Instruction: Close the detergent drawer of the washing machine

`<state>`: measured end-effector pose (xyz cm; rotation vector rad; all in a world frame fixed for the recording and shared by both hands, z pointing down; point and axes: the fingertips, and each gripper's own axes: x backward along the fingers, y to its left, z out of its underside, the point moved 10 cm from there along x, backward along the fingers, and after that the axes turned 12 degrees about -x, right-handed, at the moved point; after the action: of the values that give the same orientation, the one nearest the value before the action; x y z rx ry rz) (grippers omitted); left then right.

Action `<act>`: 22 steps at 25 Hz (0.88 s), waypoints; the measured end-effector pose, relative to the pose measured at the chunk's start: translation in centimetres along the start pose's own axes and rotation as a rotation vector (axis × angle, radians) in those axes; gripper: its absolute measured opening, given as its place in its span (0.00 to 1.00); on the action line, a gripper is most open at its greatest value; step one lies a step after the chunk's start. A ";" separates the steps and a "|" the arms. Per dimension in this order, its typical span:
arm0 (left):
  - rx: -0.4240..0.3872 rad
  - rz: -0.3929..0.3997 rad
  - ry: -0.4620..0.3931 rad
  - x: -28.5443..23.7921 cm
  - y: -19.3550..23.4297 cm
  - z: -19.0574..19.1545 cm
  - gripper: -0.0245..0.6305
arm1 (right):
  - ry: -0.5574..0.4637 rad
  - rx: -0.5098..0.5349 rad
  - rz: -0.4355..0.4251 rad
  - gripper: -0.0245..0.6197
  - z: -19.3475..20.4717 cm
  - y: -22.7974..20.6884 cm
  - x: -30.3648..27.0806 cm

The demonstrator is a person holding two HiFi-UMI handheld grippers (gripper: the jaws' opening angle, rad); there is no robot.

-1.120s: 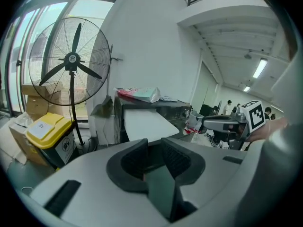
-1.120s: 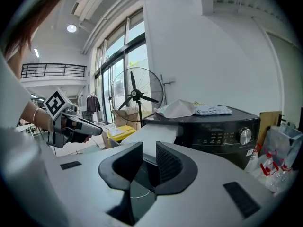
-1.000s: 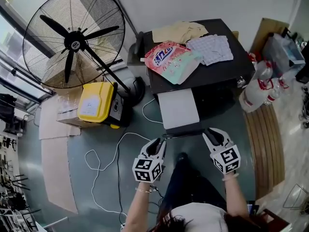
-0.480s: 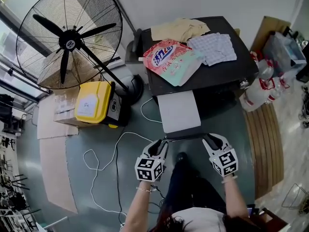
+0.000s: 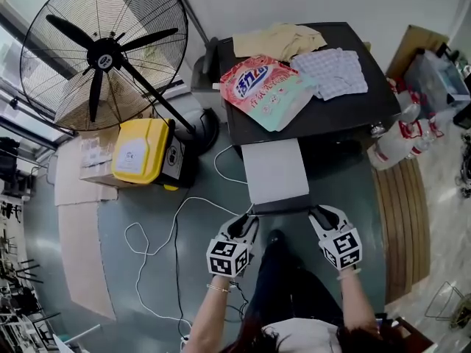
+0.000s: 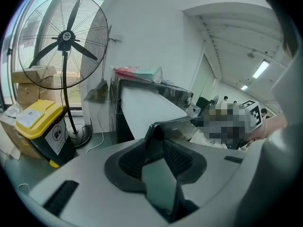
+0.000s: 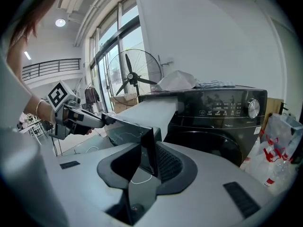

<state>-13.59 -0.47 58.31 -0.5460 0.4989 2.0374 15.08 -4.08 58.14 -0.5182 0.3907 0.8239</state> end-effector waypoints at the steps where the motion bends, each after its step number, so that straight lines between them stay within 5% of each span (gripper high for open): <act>1: 0.000 0.001 0.001 0.0 0.0 0.0 0.23 | 0.001 0.009 0.001 0.22 0.0 0.1 -0.1; 22: 0.019 -0.023 0.013 0.7 -0.4 -1.0 0.21 | 0.017 -0.024 0.018 0.21 -1.2 0.6 0.7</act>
<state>-13.37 -0.33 57.03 -0.5515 0.5175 2.0066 14.88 -4.02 56.64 -0.5452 0.4020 0.8428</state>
